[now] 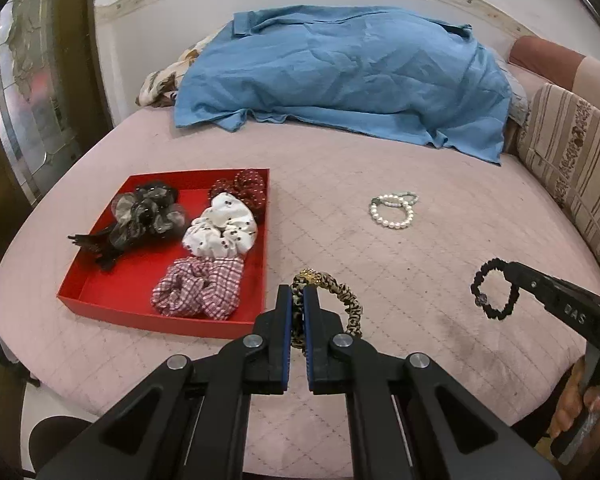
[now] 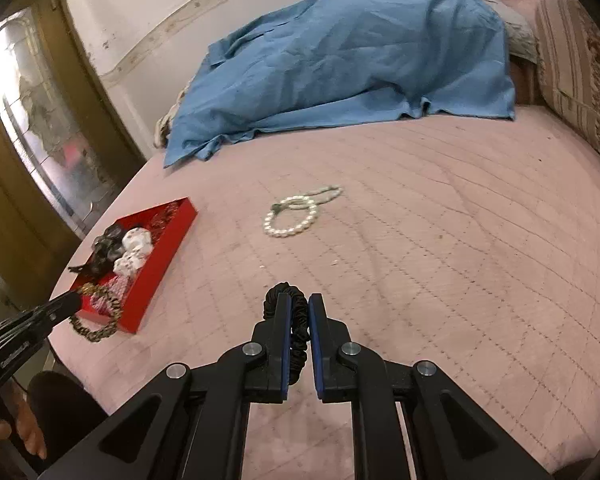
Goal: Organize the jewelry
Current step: 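Carry leopard bracelet toward red tray with left tool while right carries black bracelet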
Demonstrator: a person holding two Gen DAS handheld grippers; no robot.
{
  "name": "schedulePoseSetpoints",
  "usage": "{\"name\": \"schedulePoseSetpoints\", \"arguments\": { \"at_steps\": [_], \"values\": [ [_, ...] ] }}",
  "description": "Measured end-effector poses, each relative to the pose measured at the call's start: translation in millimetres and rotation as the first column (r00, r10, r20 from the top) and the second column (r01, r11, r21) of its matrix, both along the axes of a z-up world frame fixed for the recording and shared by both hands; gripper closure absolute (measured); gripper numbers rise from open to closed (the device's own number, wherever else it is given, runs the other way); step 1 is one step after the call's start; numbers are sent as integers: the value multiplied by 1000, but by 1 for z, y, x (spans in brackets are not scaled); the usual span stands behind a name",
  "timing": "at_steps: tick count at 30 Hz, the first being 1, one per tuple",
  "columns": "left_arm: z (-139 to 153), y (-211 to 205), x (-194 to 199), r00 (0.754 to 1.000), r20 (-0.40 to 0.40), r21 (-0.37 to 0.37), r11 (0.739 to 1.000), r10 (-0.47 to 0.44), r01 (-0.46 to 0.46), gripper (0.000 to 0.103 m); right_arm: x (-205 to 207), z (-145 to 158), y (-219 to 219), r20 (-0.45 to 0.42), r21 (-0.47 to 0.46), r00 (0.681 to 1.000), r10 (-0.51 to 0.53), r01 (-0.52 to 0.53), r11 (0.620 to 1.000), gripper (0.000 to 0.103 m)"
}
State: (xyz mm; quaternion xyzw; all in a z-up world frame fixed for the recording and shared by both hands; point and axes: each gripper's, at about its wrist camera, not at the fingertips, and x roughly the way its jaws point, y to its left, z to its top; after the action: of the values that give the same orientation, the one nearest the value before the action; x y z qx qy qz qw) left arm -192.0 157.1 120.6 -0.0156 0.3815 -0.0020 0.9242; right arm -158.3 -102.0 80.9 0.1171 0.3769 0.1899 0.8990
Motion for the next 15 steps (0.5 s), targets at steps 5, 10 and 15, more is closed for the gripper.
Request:
{"name": "schedulePoseSetpoints", "arguments": {
  "at_steps": [5,10,15],
  "values": [
    [1,15,-3,999,8,-12,999,34,-34,98,-7,9,17,10,-27,999,49,-49,998,93],
    [0,32,-6,998,7,-23,997,68,-67,98,-14,20,40,34,-57,994,102,-100,993,93],
    [-2,49,-10,995,9,-34,995,98,-98,98,-18,32,64,51,-84,986,156,-151,985,93]
  ]
}}
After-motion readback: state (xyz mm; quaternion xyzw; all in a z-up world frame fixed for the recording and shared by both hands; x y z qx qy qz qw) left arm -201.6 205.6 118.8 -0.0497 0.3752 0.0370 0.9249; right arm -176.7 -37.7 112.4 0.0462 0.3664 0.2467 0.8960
